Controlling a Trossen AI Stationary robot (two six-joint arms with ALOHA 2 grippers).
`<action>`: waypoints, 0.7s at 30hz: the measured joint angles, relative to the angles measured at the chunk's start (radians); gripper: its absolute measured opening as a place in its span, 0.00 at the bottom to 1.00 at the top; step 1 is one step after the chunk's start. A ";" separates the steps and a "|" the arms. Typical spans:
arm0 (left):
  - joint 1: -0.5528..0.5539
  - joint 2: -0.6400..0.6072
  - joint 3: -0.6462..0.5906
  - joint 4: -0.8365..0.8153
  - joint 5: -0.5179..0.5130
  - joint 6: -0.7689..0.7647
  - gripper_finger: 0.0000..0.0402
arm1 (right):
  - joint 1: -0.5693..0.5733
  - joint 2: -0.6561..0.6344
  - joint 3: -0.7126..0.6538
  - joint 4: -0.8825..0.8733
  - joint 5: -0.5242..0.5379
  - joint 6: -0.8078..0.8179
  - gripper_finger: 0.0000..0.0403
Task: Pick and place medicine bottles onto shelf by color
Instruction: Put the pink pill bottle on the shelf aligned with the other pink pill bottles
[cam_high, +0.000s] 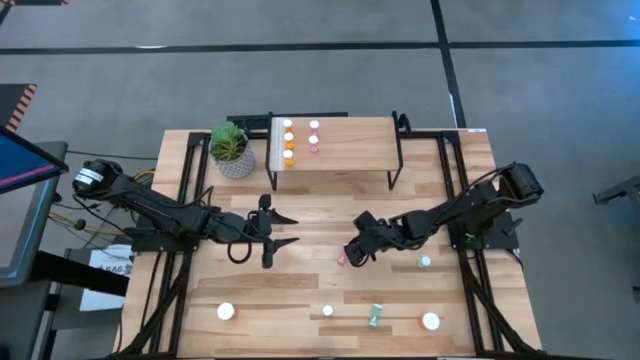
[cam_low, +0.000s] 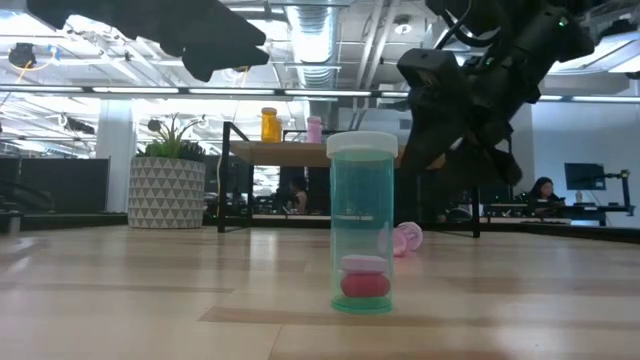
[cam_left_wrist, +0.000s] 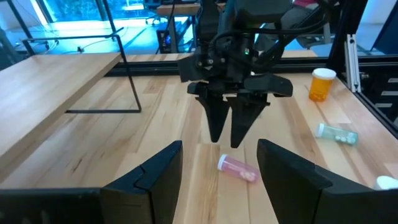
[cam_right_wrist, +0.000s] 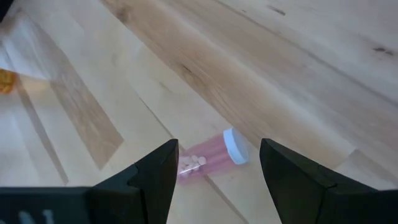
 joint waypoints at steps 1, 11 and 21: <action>0.000 0.000 0.000 -0.003 0.000 0.000 0.49 | -0.001 0.000 0.000 0.000 -0.009 0.005 0.62; 0.000 0.000 0.000 -0.015 0.000 0.000 0.49 | 0.042 0.000 0.000 0.034 -0.024 0.078 0.62; 0.000 0.000 0.000 -0.014 0.000 0.005 0.49 | 0.100 0.001 0.084 -0.038 0.079 0.084 0.62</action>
